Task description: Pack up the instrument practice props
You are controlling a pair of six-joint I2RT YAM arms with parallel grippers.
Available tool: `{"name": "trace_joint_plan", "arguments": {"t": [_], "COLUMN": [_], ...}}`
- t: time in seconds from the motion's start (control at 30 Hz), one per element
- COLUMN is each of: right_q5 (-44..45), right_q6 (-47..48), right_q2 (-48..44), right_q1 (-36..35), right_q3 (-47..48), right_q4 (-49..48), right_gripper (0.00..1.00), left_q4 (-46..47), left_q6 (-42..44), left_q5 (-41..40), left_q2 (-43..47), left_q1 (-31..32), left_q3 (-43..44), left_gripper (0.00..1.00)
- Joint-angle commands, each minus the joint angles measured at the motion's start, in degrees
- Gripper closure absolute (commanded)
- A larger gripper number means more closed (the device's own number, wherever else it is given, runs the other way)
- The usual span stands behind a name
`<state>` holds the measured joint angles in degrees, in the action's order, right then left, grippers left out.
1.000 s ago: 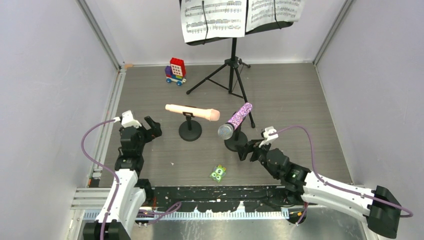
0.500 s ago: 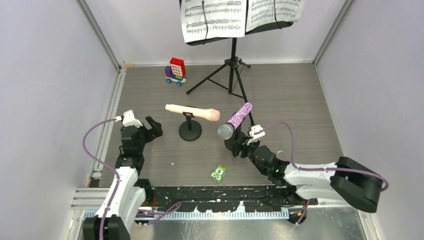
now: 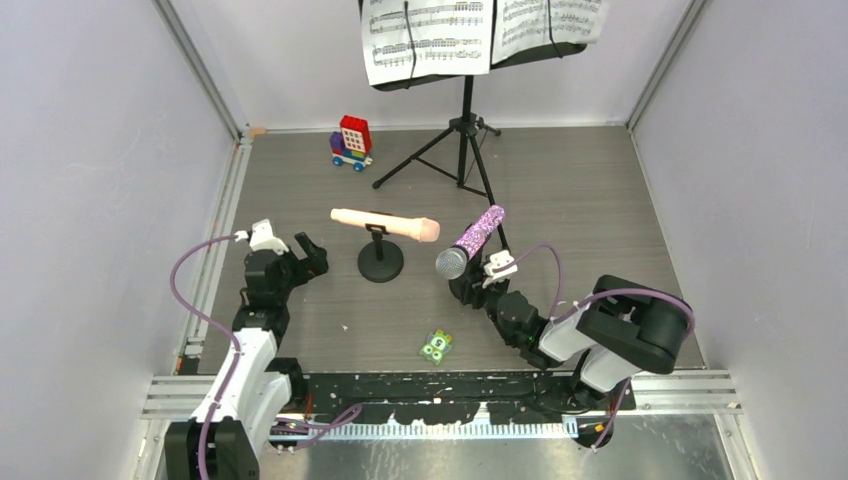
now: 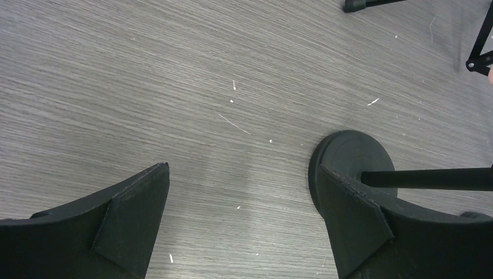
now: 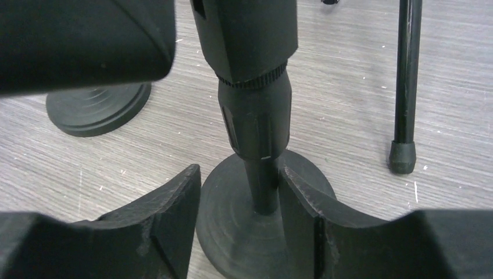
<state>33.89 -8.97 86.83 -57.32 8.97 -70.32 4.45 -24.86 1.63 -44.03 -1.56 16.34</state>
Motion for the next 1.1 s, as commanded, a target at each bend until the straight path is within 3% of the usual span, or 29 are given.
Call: {"name": "trace_joint_plan", "arguments": {"t": [0.0, 0.23, 0.37, 0.6, 0.67, 0.73, 0.83, 0.93, 1.07], "right_q5": [2.9, 4.1, 6.9, 5.2, 5.5, 5.5, 7.1, 12.4, 19.1], "right_q6": [4.4, 7.3, 7.1, 6.5, 5.2, 3.8, 0.1, -4.1, -0.8], "right_q2": [3.1, 3.6, 3.9, 2.2, -0.5, -5.1, -16.2, -32.1, -44.7], "right_q1": [-0.3, -0.2, -0.2, -0.2, -0.2, -0.2, -0.3, -0.2, 0.6], "right_q3": [2.2, 3.4, 3.6, 1.7, 0.2, -1.6, -1.3, 2.6, 3.2], "right_q4": [-11.9, -11.9, -11.8, -11.9, -11.7, -9.4, 4.9, 31.8, 42.7], "right_gripper": [0.47, 0.55, 0.79, 0.89, 0.98, 0.99, 0.99, 0.99, 0.99], "left_q4": [3.6, 3.9, 3.9, 4.0, 4.1, 4.1, 4.0, 4.1, 4.0], "left_q6": [0.9, 1.0, 1.1, 1.3, 1.3, 1.3, 1.3, 1.3, 1.4], "left_q5": [0.9, 1.4, 1.7, 2.1, 2.1, 2.1, 2.2, 2.2, 2.5], "left_q2": [-0.5, -2.1, -2.7, -3.5, -3.6, -3.5, -3.8, -4.0, -4.5], "left_q1": [0.1, 0.2, 0.1, 0.1, 0.1, 0.1, 0.2, 0.1, 0.1], "left_q3": [1.4, 2.0, 2.3, 2.6, 2.7, 2.7, 2.8, 2.9, 3.2], "left_gripper": [0.0, 0.0, 0.0, 0.0, 0.0, 0.0, 0.0, 0.0, 0.0]}}
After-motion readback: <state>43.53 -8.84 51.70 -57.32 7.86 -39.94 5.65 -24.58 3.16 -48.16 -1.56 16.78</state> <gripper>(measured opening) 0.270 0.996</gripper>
